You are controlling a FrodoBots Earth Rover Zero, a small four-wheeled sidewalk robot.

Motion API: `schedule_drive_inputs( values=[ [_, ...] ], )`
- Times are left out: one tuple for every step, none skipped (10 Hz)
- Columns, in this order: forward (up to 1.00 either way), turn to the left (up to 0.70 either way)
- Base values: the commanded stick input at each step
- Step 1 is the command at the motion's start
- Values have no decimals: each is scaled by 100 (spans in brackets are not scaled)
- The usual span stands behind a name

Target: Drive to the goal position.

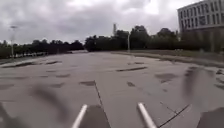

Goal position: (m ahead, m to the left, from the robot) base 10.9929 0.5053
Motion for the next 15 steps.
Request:
schedule_drive_inputs(
  values=[
    [100,0],
    [100,0],
    [100,0],
    [100,0],
    [100,0],
    [100,0],
    [100,0],
    [100,0],
    [100,0],
    [100,0],
    [100,0],
    [100,0],
    [100,0],
    [100,0],
    [100,0]
  ],
)
